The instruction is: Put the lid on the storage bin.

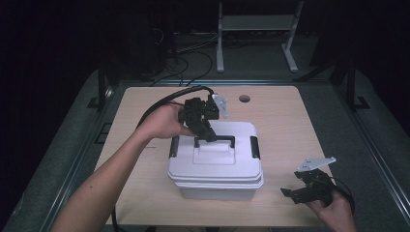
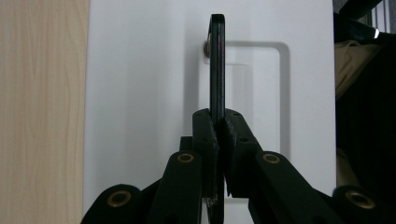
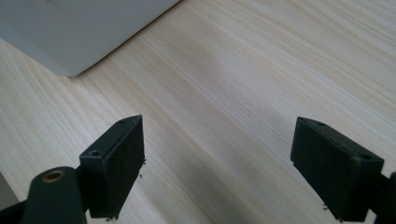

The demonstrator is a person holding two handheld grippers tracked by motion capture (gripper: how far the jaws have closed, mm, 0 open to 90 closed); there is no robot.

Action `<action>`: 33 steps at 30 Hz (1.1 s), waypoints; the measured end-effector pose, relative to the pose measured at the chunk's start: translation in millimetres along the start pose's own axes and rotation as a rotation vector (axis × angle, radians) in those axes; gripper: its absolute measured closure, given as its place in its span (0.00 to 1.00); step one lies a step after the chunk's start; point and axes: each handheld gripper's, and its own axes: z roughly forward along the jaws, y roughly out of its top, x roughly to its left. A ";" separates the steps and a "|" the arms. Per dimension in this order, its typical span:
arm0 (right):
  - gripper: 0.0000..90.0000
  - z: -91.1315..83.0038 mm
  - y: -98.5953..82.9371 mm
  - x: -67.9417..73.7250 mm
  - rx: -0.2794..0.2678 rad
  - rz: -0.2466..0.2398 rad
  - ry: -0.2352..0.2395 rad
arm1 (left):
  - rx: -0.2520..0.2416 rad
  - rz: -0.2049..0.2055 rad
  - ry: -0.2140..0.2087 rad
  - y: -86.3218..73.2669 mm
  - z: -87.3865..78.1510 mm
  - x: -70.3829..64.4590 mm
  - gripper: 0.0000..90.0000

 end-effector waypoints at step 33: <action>0.19 0.6 -1.9 -0.1 -0.002 -0.007 0.001 | 0.004 -0.005 0.010 1.4 0.7 -5.0 0.77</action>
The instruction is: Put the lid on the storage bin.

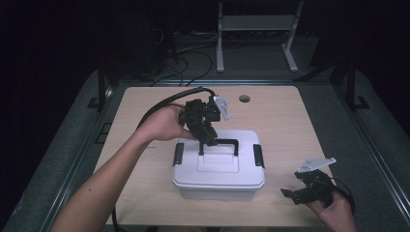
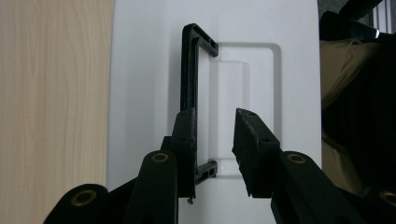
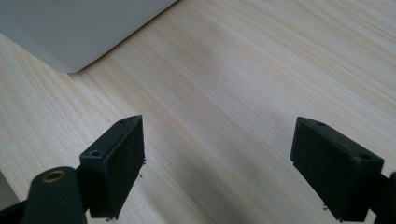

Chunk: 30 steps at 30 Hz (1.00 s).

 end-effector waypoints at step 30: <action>0.19 -2.4 4.6 3.1 -0.013 0.001 -0.019 | -0.123 -0.111 0.058 -62.5 -17.9 -3.3 0.60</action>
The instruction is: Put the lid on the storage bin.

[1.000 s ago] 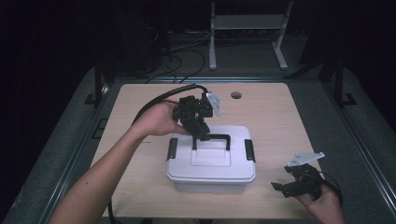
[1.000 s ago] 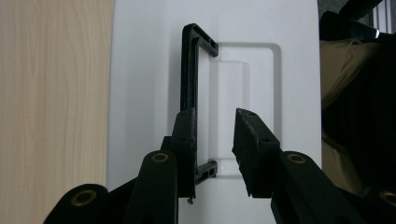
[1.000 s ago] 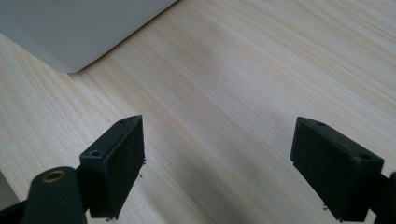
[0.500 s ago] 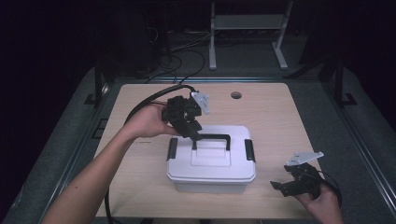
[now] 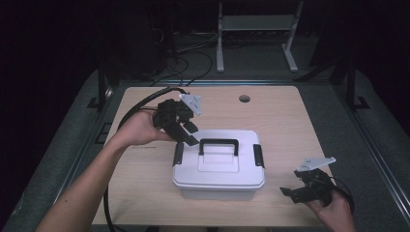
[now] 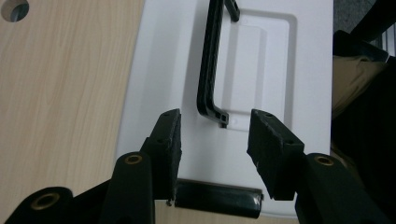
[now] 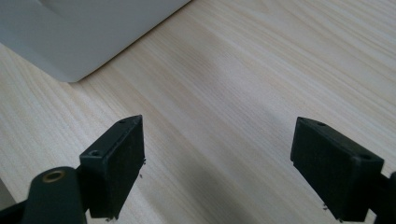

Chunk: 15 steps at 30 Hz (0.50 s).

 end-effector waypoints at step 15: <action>0.19 -0.2 0.7 0.7 0.003 -0.002 -0.004 | -0.031 -0.051 0.016 -31.6 -5.6 -0.3 0.55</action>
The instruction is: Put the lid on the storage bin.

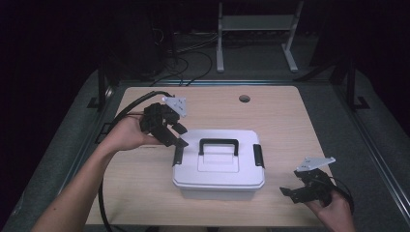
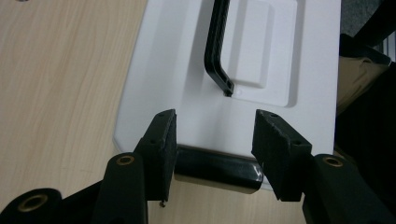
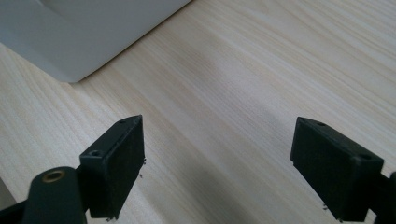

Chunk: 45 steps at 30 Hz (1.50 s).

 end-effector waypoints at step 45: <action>0.19 -1.3 -0.9 -1.7 0.001 -0.002 -0.006 | -0.034 -0.138 0.009 -82.0 11.1 4.7 0.47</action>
